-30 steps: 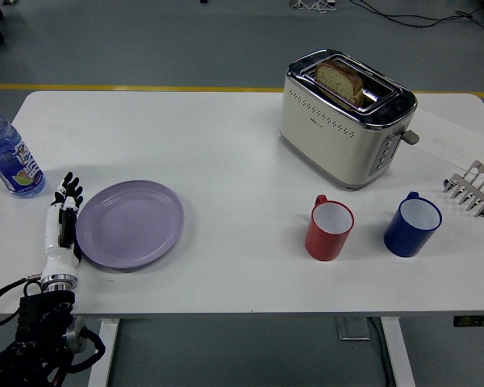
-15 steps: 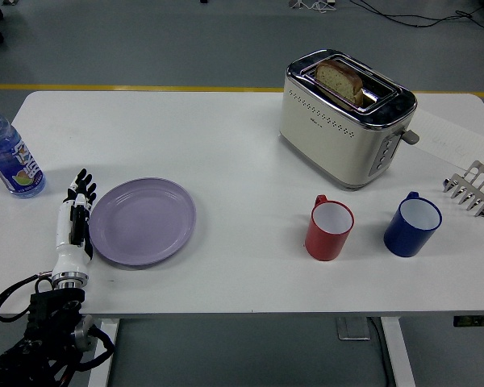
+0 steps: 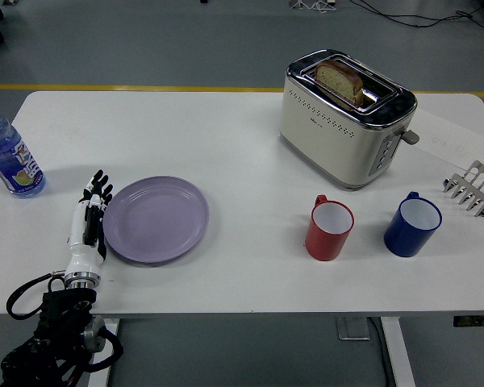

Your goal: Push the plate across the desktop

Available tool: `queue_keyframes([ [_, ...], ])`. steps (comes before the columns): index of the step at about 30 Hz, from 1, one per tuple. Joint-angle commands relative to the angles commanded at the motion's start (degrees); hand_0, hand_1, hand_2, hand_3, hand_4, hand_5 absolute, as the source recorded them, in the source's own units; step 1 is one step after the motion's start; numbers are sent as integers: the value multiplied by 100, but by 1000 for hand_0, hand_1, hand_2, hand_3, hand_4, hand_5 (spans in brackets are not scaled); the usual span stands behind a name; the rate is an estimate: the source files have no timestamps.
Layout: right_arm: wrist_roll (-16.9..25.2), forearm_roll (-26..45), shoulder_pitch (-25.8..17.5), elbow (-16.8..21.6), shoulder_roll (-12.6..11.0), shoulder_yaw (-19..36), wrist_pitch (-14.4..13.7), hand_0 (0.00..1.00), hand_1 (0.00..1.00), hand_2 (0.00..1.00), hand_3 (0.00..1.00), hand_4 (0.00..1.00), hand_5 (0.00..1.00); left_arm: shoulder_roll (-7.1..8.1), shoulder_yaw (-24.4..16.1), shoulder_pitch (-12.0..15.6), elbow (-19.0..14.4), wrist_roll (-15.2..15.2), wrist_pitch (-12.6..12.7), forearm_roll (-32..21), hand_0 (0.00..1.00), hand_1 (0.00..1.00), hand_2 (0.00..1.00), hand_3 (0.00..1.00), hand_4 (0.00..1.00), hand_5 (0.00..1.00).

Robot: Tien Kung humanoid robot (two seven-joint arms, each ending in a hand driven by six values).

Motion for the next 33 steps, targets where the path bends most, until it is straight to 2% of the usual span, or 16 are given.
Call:
queue_keyframes([
  [7,-1,17,-3,0,-2,-16,-2,514,477,579,544,173,319,1,420,-78,-7,0,40,-258,922,922,957,942,509,998],
  [17,0,30,-13,0,1,-28,-5,514,478,579,544,173,318,16,762,-166,-108,0,50,-397,917,919,952,934,510,998],
  [23,-9,23,-27,0,16,-29,-10,514,478,579,544,173,319,56,1196,-170,-187,0,148,-794,916,914,944,914,511,998],
  [29,-7,68,-47,0,15,-67,-18,514,478,579,544,173,318,90,1551,-214,-261,0,171,-913,909,910,937,908,508,998],
  [33,-7,77,-57,0,13,-76,-20,514,478,579,544,173,318,92,1638,-228,-281,0,172,-949,908,910,936,908,507,996],
])
